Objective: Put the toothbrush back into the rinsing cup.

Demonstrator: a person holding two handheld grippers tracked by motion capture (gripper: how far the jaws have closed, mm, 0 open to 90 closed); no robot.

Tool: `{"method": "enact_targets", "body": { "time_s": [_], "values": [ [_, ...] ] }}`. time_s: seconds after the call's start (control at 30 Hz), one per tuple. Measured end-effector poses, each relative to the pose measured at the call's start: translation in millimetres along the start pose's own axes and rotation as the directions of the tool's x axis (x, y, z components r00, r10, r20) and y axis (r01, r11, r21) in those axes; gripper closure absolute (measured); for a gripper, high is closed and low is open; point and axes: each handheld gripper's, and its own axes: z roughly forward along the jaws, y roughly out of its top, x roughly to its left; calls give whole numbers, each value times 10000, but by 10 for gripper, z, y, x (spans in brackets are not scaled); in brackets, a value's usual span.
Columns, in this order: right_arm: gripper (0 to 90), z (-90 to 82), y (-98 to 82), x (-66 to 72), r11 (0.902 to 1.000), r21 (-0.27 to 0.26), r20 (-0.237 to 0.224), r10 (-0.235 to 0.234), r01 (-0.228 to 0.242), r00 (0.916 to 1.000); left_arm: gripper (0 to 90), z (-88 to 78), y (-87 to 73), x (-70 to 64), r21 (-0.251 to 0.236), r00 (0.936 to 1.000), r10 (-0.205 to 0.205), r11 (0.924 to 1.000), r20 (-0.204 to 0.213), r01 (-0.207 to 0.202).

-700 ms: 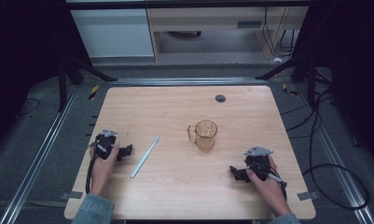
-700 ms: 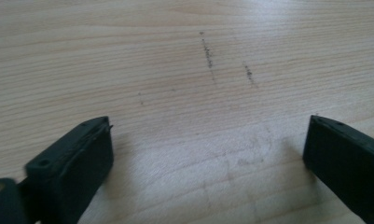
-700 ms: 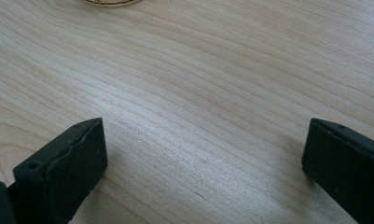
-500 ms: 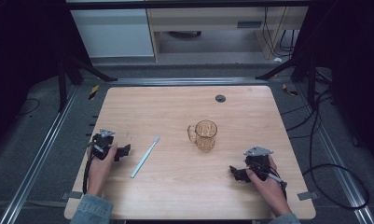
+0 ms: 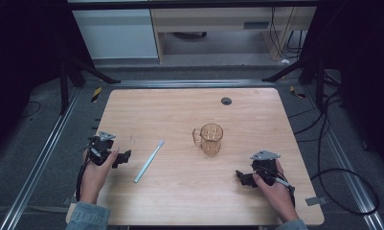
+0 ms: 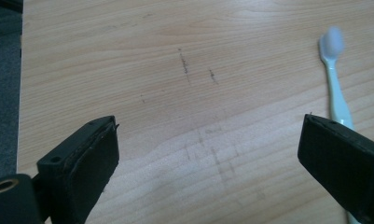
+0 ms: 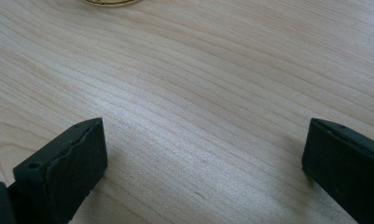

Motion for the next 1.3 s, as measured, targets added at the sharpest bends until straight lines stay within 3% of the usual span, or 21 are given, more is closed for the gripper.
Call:
{"method": "enact_targets", "body": {
  "time_s": [0.2, 0.43, 0.6, 0.7, 0.8, 0.83, 0.97, 1.13, 1.3],
  "values": [
    [3, 0, 0, 0, 10000, -2, -1, -2, 2, 10000, 53, -50, 63, -83, 496, 9980, 462, 9976, 434, -483],
    [3, 0, 0, 0, 10000, 4, -11, 1, -1, 10000, 80, 9, 78, -157, 1168, 9961, 589, 9909, 658, -663],
    [4, -1, 0, 1, 10000, 8, 9, 15, -15, 10000, 88, 14, 166, -210, 1712, 9927, 901, 9799, 799, -1027],
    [4, 2, -2, -4, 10000, -25, 37, -55, 56, 10000, 89, 23, 212, -210, 2017, 9926, 818, 9745, 899, -986],
    [3, 0, -1, 0, 10000, 1, 26, -5, 5, 10000, 90, 30, 252, -239, 2405, 9906, 979, 9634, 957, -1185],
    [3, 2, -2, -4, 10000, -25, 40, -58, 58, 10000, 90, 31, 288, -263, 2631, 9880, 1193, 9544, 978, -1413],
    [4, 0, -1, 0, 10000, 0, 24, -3, 3, 10000, 89, -7, 394, -320, 2665, 9831, 1549, 9477, 972, -1756],
    [4, 0, -1, 0, 10000, -2, 22, -2, 2, 10000, 90, -33, 488, -403, 2591, 9780, 1682, 9459, 1231, -1953],
    [4, 0, -1, -1, 10000, -3, 20, -1, 1, 10000, 90, -41, 594, -501, 2767, 9717, 1998, 9335, 1263, -2280]
  ]
}}
